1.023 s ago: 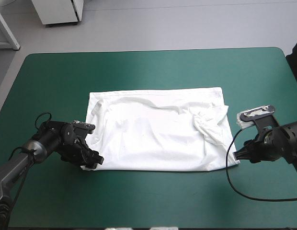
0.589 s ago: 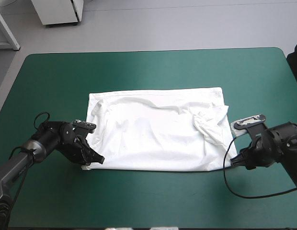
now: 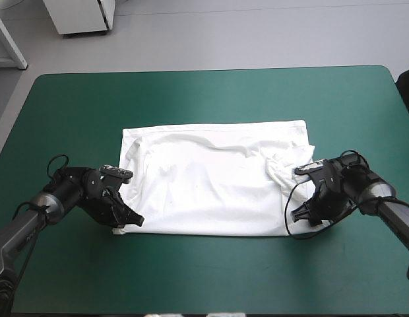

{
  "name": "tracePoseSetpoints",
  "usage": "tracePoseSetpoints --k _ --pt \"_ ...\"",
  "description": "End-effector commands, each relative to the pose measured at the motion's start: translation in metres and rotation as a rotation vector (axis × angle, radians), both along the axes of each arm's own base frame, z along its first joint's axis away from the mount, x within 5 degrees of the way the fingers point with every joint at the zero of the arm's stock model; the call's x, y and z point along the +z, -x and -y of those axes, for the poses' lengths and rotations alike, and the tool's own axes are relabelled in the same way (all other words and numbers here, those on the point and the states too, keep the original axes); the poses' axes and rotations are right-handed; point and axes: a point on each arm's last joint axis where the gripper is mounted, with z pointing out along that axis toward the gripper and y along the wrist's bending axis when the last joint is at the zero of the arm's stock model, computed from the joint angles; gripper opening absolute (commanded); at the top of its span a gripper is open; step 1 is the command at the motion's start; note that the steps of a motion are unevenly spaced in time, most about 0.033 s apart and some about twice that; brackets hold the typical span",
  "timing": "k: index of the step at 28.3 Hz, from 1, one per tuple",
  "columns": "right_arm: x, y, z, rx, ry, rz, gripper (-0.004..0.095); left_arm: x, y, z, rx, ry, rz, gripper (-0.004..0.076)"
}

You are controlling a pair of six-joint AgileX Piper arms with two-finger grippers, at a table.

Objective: Fold the cloth

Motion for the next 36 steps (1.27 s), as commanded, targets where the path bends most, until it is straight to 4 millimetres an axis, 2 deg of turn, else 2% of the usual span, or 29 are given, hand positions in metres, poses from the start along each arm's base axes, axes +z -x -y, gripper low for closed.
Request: tracePoseSetpoints --k 1,6,7,9,13,16,21,31,36 --pt "0.002 -0.005 0.002 -0.003 -0.005 0.016 0.0502 -0.006 0.004 0.005 0.024 0.037 -0.052 -0.0009" --pt "-0.006 -0.004 0.012 -0.053 -0.035 -0.037 0.0464 -0.001 0.007 0.005 0.014 0.040 -0.034 -0.0009" --pt "-0.009 -0.001 0.012 -0.041 -0.036 -0.054 0.0426 0.001 0.007 0.004 0.014 0.041 -0.027 -0.0009" --pt "-0.017 0.007 0.009 -0.040 -0.072 -0.102 0.0261 0.005 0.008 0.004 0.014 0.045 -0.010 -0.0009" --pt "-0.020 0.011 0.006 -0.029 -0.110 -0.124 -0.0009 0.006 0.009 0.004 0.021 0.047 -0.007 -0.0009" --pt "-0.019 0.011 0.006 -0.032 -0.115 -0.134 -0.0017 0.008 0.009 0.004 0.020 0.049 0.001 -0.0009" --pt "0.007 0.011 0.007 -0.023 -0.103 -0.117 -0.0017 0.027 0.012 0.003 0.008 0.050 0.034 -0.0009" --pt "0.088 0.023 0.015 -0.054 -0.081 0.074 -0.0017 0.094 0.030 -0.005 0.020 0.040 0.190 -0.0009" --pt "0.118 0.019 0.014 -0.063 -0.107 0.181 -0.0017 0.125 0.030 -0.006 0.040 0.060 0.292 -0.0009"
